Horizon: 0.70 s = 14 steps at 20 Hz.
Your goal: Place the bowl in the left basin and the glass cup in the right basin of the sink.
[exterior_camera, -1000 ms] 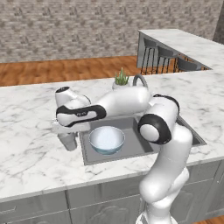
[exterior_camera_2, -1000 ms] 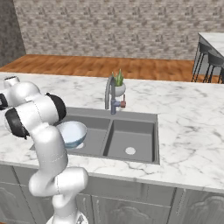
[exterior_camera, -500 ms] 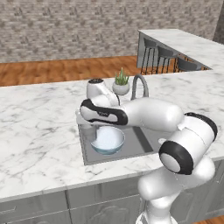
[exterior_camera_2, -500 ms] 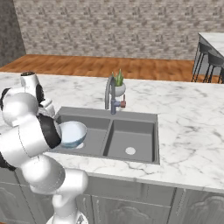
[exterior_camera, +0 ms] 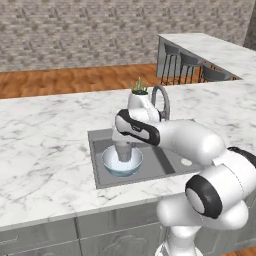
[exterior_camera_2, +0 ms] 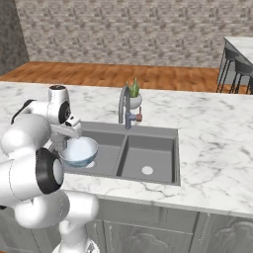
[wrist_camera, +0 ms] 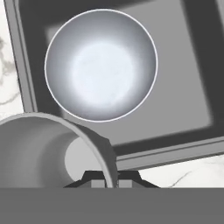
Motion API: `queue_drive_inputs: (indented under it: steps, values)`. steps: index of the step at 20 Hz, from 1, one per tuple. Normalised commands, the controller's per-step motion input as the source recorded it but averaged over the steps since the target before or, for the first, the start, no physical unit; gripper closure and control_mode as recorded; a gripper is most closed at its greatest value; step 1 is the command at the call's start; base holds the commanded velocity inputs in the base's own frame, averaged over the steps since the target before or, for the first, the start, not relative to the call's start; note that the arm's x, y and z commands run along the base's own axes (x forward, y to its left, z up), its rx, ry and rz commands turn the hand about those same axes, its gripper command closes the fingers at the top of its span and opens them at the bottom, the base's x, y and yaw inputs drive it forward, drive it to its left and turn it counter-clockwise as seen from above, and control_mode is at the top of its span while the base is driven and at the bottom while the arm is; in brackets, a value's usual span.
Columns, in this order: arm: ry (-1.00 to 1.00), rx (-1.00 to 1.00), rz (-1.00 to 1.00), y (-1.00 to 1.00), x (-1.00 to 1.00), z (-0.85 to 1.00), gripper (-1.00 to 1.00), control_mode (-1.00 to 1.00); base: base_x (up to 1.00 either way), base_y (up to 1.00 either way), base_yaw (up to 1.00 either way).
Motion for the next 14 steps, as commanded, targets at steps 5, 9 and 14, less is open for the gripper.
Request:
queue_drive_inputs:
  steps: [5,9,14]
  values:
    - [0.0,0.0,0.02,-0.82,-0.05,-0.07,1.0,-1.0,0.0,0.0,0.0]
    - [0.0,0.0,0.02,-1.0,-0.04,-0.08,1.0,-1.0,0.0,0.0,0.0]
    - [-0.03,0.02,0.05,-1.0,0.0,-0.14,1.0,-1.0,0.0,0.0,0.0]
